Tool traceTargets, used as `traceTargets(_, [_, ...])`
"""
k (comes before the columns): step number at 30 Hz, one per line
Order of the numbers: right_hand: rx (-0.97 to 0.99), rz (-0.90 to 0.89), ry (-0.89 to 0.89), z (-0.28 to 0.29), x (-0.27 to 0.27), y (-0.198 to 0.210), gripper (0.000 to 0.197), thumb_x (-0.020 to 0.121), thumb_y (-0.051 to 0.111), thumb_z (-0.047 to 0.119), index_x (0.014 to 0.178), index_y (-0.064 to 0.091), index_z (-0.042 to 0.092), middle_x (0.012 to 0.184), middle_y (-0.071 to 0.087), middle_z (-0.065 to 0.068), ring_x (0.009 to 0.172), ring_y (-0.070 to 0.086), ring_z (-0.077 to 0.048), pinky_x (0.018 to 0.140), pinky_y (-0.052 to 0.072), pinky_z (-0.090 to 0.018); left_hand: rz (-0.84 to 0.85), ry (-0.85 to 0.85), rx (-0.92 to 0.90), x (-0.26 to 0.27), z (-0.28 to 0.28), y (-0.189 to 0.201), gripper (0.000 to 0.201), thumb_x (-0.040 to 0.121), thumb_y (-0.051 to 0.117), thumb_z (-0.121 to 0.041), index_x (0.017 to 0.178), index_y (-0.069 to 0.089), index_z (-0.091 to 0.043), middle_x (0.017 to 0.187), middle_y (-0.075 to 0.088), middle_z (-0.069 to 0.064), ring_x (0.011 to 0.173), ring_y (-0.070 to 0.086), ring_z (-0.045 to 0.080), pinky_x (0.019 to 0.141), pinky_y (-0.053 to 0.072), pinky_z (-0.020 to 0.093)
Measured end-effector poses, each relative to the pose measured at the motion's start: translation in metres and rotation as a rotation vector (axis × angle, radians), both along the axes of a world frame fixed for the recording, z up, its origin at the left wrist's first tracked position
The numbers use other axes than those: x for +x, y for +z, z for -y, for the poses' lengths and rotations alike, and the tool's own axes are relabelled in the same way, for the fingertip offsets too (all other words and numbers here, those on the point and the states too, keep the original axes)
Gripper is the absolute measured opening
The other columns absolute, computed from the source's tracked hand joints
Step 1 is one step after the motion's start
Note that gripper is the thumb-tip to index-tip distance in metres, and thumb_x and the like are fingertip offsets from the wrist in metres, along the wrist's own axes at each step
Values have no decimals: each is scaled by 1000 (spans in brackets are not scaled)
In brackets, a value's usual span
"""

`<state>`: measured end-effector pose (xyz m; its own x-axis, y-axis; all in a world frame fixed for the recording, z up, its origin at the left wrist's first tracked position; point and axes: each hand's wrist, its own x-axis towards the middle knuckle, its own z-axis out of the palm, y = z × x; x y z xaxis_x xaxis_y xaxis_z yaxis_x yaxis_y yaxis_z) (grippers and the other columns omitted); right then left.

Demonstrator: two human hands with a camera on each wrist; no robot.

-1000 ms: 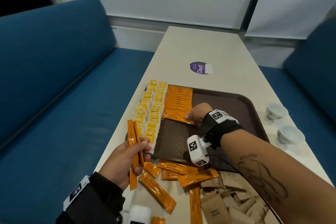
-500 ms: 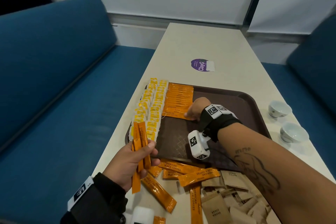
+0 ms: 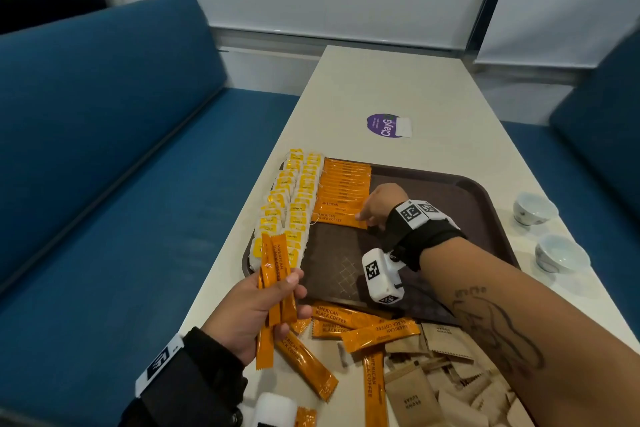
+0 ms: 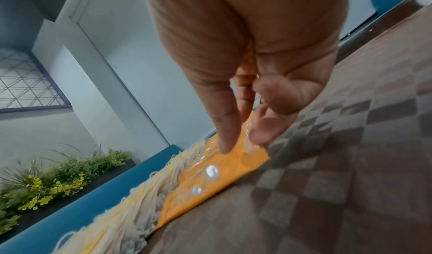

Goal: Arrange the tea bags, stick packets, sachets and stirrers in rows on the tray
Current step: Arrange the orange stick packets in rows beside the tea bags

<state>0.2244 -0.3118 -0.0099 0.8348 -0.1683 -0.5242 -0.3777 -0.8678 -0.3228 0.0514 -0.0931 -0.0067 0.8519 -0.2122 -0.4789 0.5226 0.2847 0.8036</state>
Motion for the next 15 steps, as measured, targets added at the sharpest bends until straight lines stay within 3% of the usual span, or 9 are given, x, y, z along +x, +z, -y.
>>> traceTargets(2, [190, 139, -112, 4, -11, 7, 30, 82, 70, 17, 108, 63, 3, 111, 68, -14, 98, 65, -25, 86, 53, -34, 0, -13, -28, 1, 0, 2, 24, 86, 57, -18, 107, 62, -7, 74, 69, 9, 60, 69, 22, 39, 49, 21])
traceTargets(4, [305, 204, -146, 3, -28, 22, 18, 83, 69, 13, 98, 61, 6, 102, 68, -13, 91, 66, -23, 81, 54, -35, 6, -34, -49, 0, 2, 4, 21, 89, 55, -15, 106, 63, -7, 76, 70, 11, 63, 70, 24, 40, 51, 23])
traceTargets(7, [585, 217, -139, -7, -62, 47, 19, 84, 71, 18, 92, 56, 10, 84, 63, -7, 67, 61, -12, 52, 43, -25, 12, -44, -62, -1, 6, 6, 20, 90, 54, -15, 105, 65, -9, 82, 71, 13, 68, 71, 26, 43, 53, 25])
traceTargets(8, [660, 200, -87, -10, -76, 55, 21, 82, 72, 22, 90, 57, 11, 79, 63, -4, 62, 59, -9, 50, 39, -23, 12, -34, -76, -1, 8, 7, 20, 89, 54, -16, 104, 66, -9, 84, 71, 13, 71, 71, 27, 43, 54, 26])
traceTargets(11, [634, 62, 187, -24, -121, 65, 23, 76, 75, 34, 84, 60, 18, 71, 65, 6, 61, 60, -4, 53, 42, -20, -12, 35, -141, -1, 13, 9, 20, 86, 56, -19, 99, 70, -12, 83, 68, 12, 72, 67, 25, 42, 53, 27])
traceTargets(15, [791, -9, 232, -44, -158, 52, 18, 81, 73, 15, 86, 56, 15, 66, 61, -1, 53, 57, -7, 38, 33, -17, -61, 131, -215, 0, 21, 10, 20, 90, 51, -23, 94, 70, -16, 73, 60, 8, 48, 60, 14, 41, 51, 21])
